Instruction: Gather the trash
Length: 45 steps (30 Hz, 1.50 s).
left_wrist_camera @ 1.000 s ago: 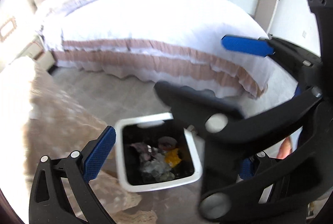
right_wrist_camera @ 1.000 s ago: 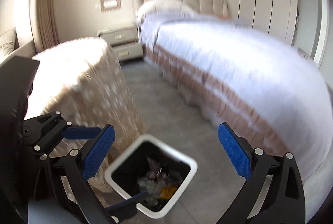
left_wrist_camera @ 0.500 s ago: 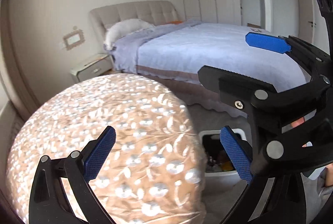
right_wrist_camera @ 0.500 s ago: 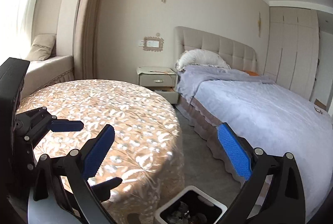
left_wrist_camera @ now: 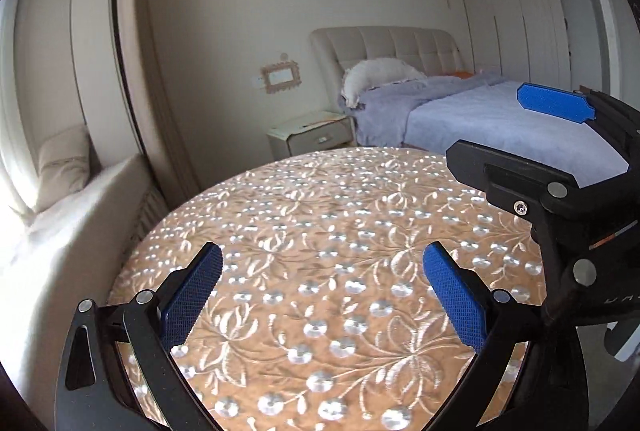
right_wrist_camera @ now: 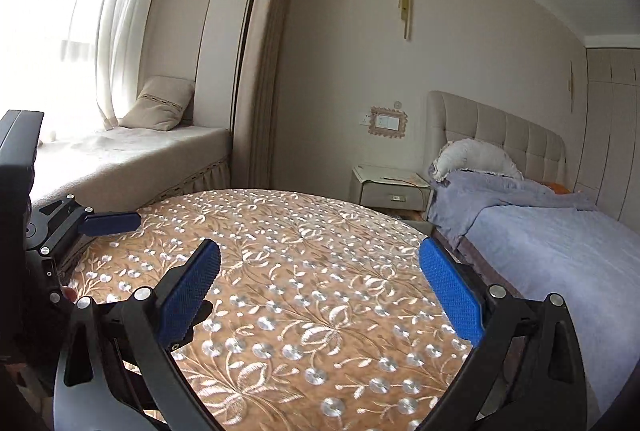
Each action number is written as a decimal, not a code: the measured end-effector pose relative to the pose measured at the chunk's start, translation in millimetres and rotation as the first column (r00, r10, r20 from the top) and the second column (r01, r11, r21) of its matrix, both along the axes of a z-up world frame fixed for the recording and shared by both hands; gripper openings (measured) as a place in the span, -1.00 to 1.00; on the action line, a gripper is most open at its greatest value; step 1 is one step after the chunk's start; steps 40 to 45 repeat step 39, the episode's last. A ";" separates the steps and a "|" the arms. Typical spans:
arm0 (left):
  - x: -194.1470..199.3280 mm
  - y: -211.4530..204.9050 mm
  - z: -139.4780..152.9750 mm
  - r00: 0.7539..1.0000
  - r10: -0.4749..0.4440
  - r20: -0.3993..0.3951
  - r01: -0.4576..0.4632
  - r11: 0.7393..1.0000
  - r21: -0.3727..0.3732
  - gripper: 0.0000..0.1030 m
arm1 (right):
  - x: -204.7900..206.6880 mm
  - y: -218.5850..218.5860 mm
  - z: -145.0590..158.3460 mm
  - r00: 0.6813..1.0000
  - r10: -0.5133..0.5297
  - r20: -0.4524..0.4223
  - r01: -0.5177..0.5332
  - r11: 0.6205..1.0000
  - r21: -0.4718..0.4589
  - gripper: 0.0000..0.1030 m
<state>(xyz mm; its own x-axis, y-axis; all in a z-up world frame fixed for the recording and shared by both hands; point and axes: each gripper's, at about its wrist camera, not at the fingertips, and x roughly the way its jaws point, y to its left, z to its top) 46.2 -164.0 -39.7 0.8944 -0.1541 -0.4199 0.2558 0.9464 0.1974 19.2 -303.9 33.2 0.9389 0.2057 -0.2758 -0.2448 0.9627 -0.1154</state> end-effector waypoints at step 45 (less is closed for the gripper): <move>-2.0 74.5 18.8 0.971 0.225 0.084 -0.221 0.974 -0.053 0.91 | 4.4 51.2 0.9 0.999 -0.027 0.039 0.028 0.999 -0.020 0.92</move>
